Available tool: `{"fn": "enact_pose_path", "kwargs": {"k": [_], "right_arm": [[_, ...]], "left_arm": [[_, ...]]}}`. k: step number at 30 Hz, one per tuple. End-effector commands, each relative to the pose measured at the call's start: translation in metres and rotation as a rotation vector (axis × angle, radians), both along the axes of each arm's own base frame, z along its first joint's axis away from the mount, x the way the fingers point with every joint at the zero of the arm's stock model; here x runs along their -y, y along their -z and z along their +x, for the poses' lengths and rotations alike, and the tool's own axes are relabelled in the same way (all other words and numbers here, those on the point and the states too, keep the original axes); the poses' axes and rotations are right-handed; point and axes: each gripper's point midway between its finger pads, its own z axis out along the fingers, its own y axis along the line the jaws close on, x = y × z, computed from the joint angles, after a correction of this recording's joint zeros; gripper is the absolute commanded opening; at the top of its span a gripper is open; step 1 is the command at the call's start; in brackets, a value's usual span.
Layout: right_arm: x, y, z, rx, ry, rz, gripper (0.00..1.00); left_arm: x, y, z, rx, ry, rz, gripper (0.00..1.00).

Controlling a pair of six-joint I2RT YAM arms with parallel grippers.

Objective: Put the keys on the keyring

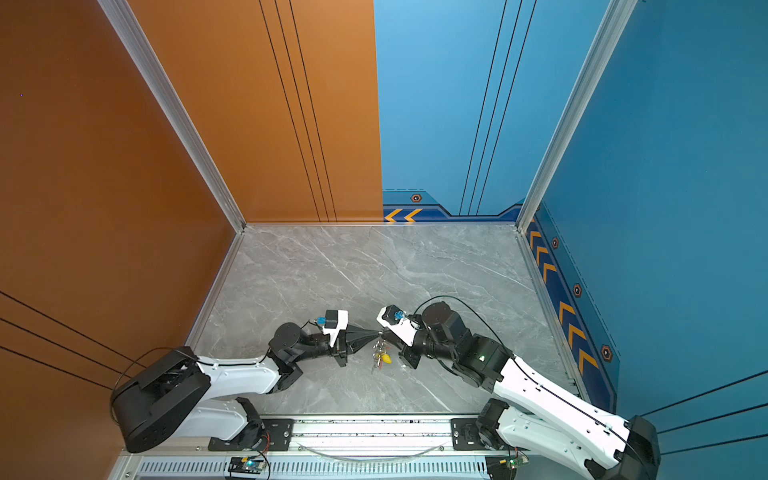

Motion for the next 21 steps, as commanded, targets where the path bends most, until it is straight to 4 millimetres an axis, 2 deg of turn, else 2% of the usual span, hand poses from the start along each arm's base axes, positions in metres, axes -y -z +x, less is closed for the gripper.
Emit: {"fn": "enact_pose_path", "kwargs": {"k": [1, 5, 8, 11, 15, 21], "right_arm": [[-0.001, -0.001, -0.003, -0.003, -0.016, -0.027, 0.01], [0.002, -0.003, -0.002, 0.015, -0.001, -0.088, 0.0], [0.005, 0.0, -0.002, 0.03, 0.006, -0.173, 0.0], [0.009, 0.005, -0.003, 0.044, -0.003, -0.274, 0.0], [0.011, 0.005, -0.003, 0.061, -0.027, -0.388, 0.0], [0.006, 0.004, -0.005, 0.083, -0.07, -0.497, 0.0]], "left_arm": [[-0.001, -0.019, -0.008, 0.078, 0.021, -0.056, 0.0], [0.001, -0.002, -0.001, 0.074, -0.006, 0.01, 0.01], [-0.001, 0.01, 0.002, 0.081, -0.03, 0.089, 0.14], [-0.004, 0.02, 0.007, 0.068, -0.06, 0.175, 0.21], [-0.004, 0.024, 0.002, 0.063, -0.026, 0.2, 0.26], [0.0, 0.023, -0.001, 0.035, 0.015, 0.197, 0.28]]}}
